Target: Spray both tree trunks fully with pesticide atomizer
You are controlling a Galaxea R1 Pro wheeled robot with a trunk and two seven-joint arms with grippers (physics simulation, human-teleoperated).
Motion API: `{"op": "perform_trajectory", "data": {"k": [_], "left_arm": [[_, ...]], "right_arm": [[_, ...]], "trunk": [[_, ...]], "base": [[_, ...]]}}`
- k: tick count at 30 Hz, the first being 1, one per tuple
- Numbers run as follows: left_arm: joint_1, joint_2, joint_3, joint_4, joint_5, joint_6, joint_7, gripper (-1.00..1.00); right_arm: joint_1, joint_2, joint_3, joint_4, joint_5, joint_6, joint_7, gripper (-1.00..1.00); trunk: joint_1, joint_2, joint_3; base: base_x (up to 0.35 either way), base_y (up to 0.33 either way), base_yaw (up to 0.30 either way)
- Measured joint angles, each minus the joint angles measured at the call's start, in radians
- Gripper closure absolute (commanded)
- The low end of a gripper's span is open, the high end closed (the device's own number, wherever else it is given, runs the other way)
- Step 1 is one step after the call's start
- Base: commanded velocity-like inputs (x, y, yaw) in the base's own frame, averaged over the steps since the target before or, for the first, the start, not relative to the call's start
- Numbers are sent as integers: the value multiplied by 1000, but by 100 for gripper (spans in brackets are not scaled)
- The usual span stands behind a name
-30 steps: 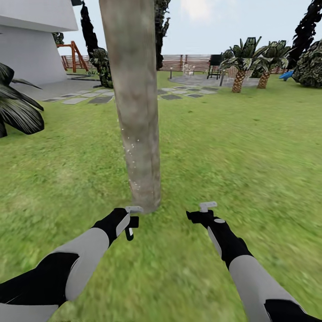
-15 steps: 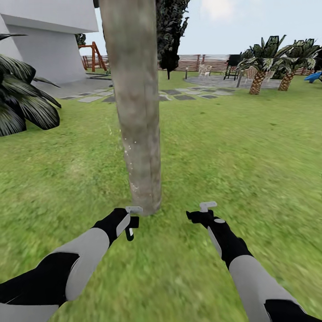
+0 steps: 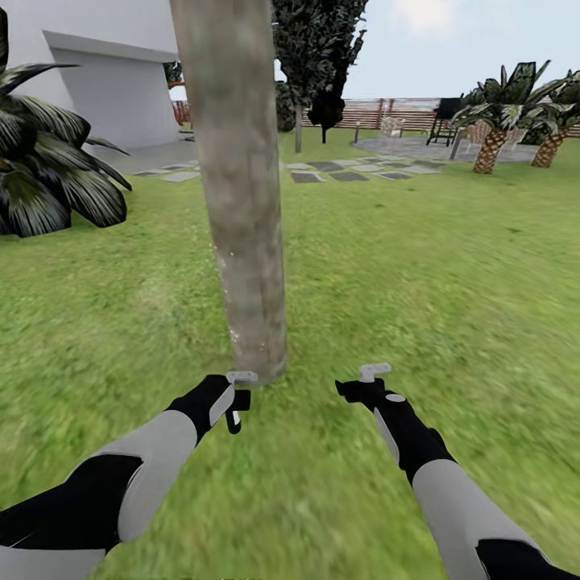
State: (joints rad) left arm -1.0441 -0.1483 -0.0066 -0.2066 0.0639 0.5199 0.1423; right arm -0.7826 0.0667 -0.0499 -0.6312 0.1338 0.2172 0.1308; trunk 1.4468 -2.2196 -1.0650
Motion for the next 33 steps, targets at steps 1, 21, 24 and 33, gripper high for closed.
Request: {"op": "perform_trajectory", "data": {"k": [1,21,24,33], "left_arm": [[0,0,0,0,0,0,0,100],[0,-8,0,2,0,0,0,100],[0,-8,0,3,0,0,0,100],[1,-12,0,3,0,0,1,100]], "right_arm": [[0,0,0,0,0,0,1,-100],[0,0,0,-1,0,0,1,-100],[0,0,0,-2,0,0,1,-100],[0,0,0,0,3,1,0,-100]], "trunk": [[0,0,0],[0,0,0],[0,0,0],[0,0,0]], "base": [[16,-314,275],[47,-314,269],[0,-314,49],[0,-264,1]]}}
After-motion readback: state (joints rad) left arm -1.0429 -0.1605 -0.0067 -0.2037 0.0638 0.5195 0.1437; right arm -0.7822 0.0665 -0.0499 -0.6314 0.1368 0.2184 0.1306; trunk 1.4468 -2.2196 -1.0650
